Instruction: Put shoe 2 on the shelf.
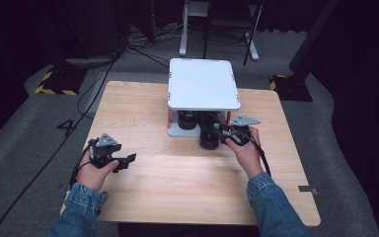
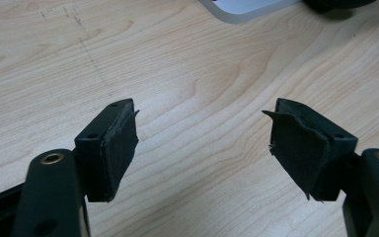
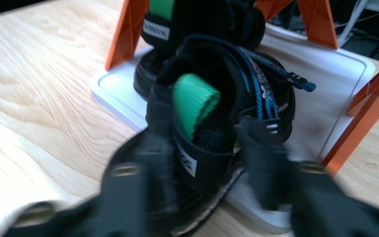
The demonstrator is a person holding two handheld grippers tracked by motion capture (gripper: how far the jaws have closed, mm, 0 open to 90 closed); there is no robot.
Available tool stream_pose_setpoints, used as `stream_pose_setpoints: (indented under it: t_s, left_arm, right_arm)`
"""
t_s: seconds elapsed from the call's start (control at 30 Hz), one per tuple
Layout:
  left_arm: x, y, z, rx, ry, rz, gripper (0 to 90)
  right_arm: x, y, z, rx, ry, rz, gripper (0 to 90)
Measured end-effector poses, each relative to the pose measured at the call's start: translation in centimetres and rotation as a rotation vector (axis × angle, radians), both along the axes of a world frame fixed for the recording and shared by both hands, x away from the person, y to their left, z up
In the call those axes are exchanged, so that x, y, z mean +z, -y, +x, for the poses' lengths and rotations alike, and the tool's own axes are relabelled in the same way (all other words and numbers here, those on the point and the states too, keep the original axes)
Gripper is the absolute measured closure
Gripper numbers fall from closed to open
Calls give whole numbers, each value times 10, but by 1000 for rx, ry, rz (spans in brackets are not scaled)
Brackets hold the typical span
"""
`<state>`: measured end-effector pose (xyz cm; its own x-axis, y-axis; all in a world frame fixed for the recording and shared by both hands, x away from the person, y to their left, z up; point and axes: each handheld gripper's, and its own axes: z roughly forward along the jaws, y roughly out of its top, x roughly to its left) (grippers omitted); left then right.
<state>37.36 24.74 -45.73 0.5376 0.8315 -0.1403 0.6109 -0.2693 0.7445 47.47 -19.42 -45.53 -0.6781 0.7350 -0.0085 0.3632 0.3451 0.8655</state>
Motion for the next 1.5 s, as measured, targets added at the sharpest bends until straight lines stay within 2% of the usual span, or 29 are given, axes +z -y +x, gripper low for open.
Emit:
stream_pose_setpoints:
  t_s: [0.03, 0.13, 0.2, 0.27, 0.33, 0.37, 0.4, 0.47, 0.57, 0.7, 0.77, 0.83, 0.87, 0.97, 1.1, 1.2, 1.33, 1.43, 1.5]
  left_arm:
    - [0, 1, 0, -3, 1, -1, 267]
    - [1, 3, 0, -12, 7, 3, 267]
    - [1, 3, 1, -15, 6, 7, 267]
    - [1, 4, 1, -16, 3, 5, 266]
    - [0, 4, 1, -16, 0, 7, 266]
    - [0, 5, 2, -16, -2, 6, 266]
    - [-1, 5, 2, -19, -1, 6, 266]
    - [0, 6, 2, -23, -5, 7, 266]
    - [1, 8, 2, -26, -1, 7, 266]
    - [0, 9, 4, -29, 2, 12, 265]
    - [-1, 9, 4, -28, -3, 10, 265]
    - [-1, 8, 3, -34, -2, 8, 265]
    - [-1, 8, 3, -32, 0, 8, 265]
    - [0, 6, 1, -32, 3, 4, 265]
    - [1, 5, -1, -27, 11, 6, 265]
    - [1, 2, -5, -29, 11, 7, 265]
    - [0, -4, -11, -7, 7, 4, 265]
    - [-1, -11, -17, 4, 6, 17, 264]
    - [-1, -15, -21, 21, 4, 4, 264]
  right_arm:
    - [2, -1, -5, -13, 11, 0, 462]
    - [9, -2, -23, -37, 41, 7, 387]
    - [13, -1, -36, -74, 50, 18, 346]
    - [15, -1, -53, -116, 9, 17, 305]
    - [13, -3, -67, -142, -66, -6, 251]
    - [10, -5, -74, -146, -121, -9, 237]
    - [7, -6, -78, -146, -146, 0, 243]
    - [0, -9, -83, -154, -149, 13, 250]
    - [-11, -13, -79, -190, -128, 0, 274]
    - [-25, -26, -66, -268, -114, 5, 392]
    - [-28, -30, -63, -278, -110, 5, 438]
    - [-30, -34, -59, -295, -84, -10, 480]
    - [-31, -34, -57, -303, -77, -14, 475]
    - [-30, -35, -51, -292, -90, 8, 493]
    - [-29, -37, -41, -289, -47, -47, 531]
    - [-28, -36, -28, -283, -36, -70, 567]
    - [-29, -34, -9, -273, -46, -63, 588]
    - [-28, -35, 1, -278, -47, -57, 592]
    - [-28, -36, 6, -275, -41, -57, 595]
